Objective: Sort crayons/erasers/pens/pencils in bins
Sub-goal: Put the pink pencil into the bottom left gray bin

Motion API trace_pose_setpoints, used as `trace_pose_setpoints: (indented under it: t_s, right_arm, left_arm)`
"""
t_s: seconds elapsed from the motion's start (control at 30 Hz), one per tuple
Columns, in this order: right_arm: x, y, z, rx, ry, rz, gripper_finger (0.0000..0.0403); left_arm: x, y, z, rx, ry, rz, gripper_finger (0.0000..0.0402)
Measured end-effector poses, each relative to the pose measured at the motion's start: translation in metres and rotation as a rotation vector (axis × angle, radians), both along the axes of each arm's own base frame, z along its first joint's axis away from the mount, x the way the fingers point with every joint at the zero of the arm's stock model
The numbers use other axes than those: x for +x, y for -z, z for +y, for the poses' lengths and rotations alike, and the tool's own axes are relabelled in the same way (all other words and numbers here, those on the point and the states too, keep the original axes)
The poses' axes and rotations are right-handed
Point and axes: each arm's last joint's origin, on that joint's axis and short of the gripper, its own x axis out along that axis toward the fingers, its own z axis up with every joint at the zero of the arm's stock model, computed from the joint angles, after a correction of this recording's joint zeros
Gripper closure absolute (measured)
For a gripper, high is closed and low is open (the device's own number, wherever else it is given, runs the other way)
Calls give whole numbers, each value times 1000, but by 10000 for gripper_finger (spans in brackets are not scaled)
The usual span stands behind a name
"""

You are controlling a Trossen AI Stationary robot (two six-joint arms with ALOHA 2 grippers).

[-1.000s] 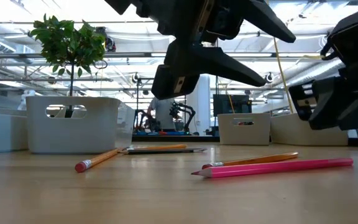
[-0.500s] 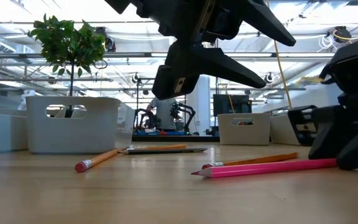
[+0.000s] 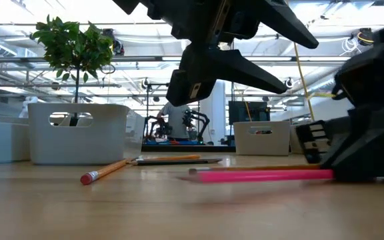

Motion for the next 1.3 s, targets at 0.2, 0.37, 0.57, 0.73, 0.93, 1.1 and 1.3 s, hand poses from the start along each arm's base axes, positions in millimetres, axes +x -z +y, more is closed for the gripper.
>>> trace_pose_setpoints:
  t_s: [0.2,0.37,0.57,0.73,0.93,1.1,1.3]
  right_arm:
    - [8,5,6,-4,-31,5,387]
    - [13,3,10,-10,-40,-13,387]
    - [16,-7,13,-35,-56,-13,387]
    - [17,-25,14,-66,-68,-26,387]
    - [18,-51,13,-134,-71,-27,388]
    - [20,-75,14,-152,-81,-53,388]
    - [20,-96,14,-181,-62,-64,388]
  left_arm:
    - [0,0,-1,48,32,-28,231]
    - [-2,1,-4,113,40,-46,231]
    - [-8,6,0,104,69,55,231]
    - [-10,9,3,89,98,104,231]
    - [-8,8,4,120,113,63,231]
    - [-4,7,11,147,104,30,231]
    - [0,6,19,96,55,44,231]
